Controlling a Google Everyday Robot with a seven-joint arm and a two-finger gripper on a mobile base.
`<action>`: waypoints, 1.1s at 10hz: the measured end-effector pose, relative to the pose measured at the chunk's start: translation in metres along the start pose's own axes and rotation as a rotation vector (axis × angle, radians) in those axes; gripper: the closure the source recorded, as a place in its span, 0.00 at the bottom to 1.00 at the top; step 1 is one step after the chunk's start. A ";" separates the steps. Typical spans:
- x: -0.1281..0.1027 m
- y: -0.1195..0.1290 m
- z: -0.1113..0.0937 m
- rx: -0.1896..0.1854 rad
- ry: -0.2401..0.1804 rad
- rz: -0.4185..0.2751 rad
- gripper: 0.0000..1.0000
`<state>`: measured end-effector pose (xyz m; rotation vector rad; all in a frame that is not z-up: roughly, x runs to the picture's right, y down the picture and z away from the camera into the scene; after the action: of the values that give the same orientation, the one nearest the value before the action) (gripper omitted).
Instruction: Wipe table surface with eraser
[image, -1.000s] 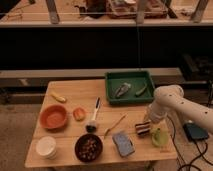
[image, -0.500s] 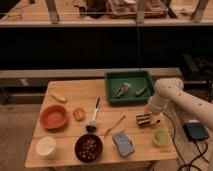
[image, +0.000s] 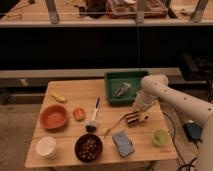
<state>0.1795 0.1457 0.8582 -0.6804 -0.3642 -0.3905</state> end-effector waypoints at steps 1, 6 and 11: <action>-0.013 0.001 0.002 -0.005 -0.009 -0.031 1.00; -0.015 0.053 -0.003 -0.032 -0.028 -0.021 1.00; 0.024 0.089 -0.026 -0.028 0.032 0.074 1.00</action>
<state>0.2461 0.1864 0.8031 -0.7123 -0.3025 -0.3363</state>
